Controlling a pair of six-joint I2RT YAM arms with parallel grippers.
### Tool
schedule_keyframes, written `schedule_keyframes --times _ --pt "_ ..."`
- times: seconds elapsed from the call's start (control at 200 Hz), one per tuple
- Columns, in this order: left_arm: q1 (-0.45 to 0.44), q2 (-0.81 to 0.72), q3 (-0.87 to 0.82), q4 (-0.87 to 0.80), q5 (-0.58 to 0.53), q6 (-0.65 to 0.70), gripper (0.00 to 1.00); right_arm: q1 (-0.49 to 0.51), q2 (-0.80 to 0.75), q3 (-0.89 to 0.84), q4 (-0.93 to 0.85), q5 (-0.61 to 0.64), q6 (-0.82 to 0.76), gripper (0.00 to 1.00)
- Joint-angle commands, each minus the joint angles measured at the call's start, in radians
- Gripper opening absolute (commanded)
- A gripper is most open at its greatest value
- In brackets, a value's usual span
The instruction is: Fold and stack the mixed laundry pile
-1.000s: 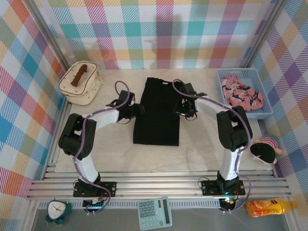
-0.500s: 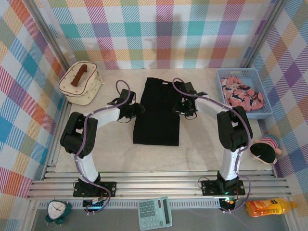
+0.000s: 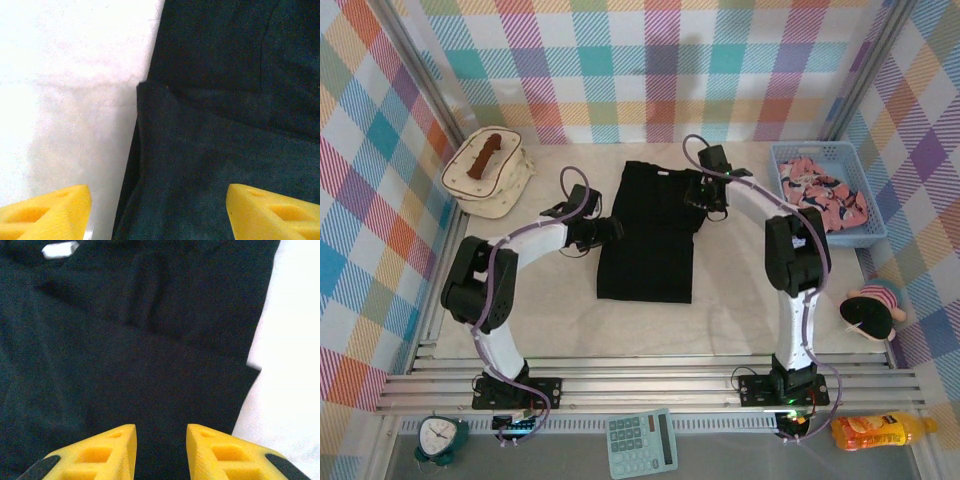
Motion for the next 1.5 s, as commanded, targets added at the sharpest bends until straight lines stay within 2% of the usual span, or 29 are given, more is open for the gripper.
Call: schedule_keyframes --times 0.0,0.165,0.34,0.46,0.63,0.87,0.92,0.975,1.075,1.135,1.335,1.495 --pt "-0.057 -0.139 -0.034 -0.092 0.0 -0.003 0.73 -0.003 0.104 0.089 -0.071 0.0 -0.006 0.31" --pt "-0.19 -0.168 -0.127 0.01 0.12 -0.134 0.58 -0.008 0.205 0.194 -0.133 -0.023 0.023 0.33" --pt "-0.29 -0.042 -0.156 0.097 0.154 -0.195 0.54 -0.012 0.304 0.289 -0.157 -0.075 0.022 0.37" --pt "-0.31 0.022 -0.172 0.094 0.177 -0.188 0.53 -0.025 0.393 0.407 -0.185 -0.134 0.011 0.38" --pt "-0.313 0.025 -0.221 0.047 0.194 -0.16 0.53 -0.05 0.492 0.558 -0.18 -0.265 -0.007 0.38" --pt "-0.338 -0.014 -0.206 0.01 0.259 -0.16 0.53 -0.055 0.462 0.597 -0.103 -0.469 -0.043 0.42" --pt "-0.338 -0.027 -0.178 -0.002 0.276 -0.158 0.56 -0.054 0.428 0.583 -0.099 -0.493 -0.062 0.43" --pt "-0.336 -0.051 -0.126 -0.048 0.261 -0.135 0.63 -0.055 0.37 0.537 -0.09 -0.492 -0.08 0.45" --pt "-0.308 -0.104 -0.017 -0.155 0.168 -0.075 0.78 -0.055 0.216 0.372 -0.032 -0.472 -0.098 0.47" --pt "-0.271 -0.139 0.019 -0.185 0.112 -0.049 0.82 -0.053 0.124 0.261 -0.011 -0.453 -0.105 0.47" --pt "-0.08 -0.197 -0.009 -0.133 0.019 -0.012 0.81 -0.045 -0.095 -0.027 -0.008 -0.353 -0.115 0.45" --pt "-0.002 -0.143 -0.042 -0.057 -0.032 0.025 0.75 -0.016 -0.146 -0.147 -0.019 -0.273 -0.104 0.42"
